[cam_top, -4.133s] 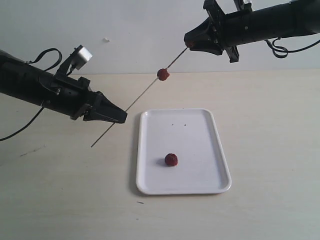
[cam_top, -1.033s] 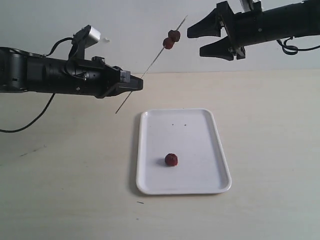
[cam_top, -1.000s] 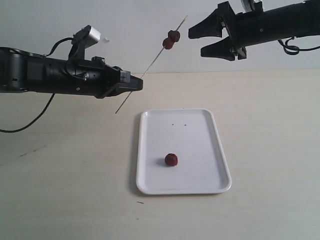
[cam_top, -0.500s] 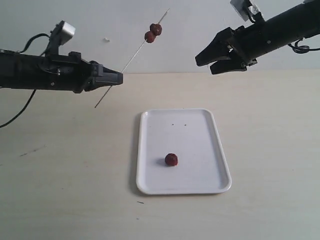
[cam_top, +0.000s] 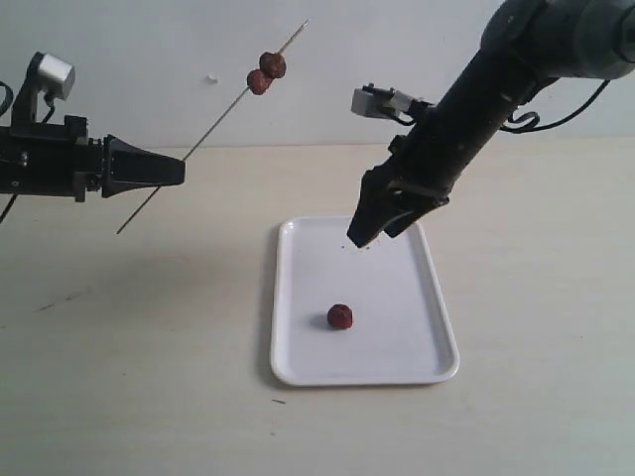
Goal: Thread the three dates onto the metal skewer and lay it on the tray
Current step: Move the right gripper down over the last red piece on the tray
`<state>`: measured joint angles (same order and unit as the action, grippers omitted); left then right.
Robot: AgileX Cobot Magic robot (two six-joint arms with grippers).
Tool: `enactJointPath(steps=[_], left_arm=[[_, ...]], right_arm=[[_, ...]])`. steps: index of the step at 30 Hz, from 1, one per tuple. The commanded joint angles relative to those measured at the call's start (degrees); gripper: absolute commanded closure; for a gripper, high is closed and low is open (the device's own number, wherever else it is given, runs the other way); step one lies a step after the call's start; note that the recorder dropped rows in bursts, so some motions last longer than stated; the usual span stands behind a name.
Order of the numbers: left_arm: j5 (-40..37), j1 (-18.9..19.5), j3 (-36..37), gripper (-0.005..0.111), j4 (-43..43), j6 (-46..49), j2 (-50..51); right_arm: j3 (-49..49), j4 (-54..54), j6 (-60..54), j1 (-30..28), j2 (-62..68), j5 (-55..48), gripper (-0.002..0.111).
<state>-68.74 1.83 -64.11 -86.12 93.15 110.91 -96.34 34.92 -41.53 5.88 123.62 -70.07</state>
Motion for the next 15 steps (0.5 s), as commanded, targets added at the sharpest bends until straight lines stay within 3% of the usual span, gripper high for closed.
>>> enactJointPath(steps=[1, 10, 15], left_arm=[[-1.2, 2.0, 0.2, 0.107, -0.3, 0.6, -0.4], [-1.2, 4.2, 0.2, 0.107, -1.6, 1.0, -0.4], [-1.2, 4.3, 0.2, 0.107, -2.3, 1.1, -0.4]], right_arm=[[1.9, -0.9, 0.7, 0.1, -0.5, 0.1, 0.042], [2.1, -2.1, 2.8, 3.8, -0.5, 0.1, 0.042], [2.1, -11.2, 7.0, 8.9, -0.5, 0.1, 0.042]])
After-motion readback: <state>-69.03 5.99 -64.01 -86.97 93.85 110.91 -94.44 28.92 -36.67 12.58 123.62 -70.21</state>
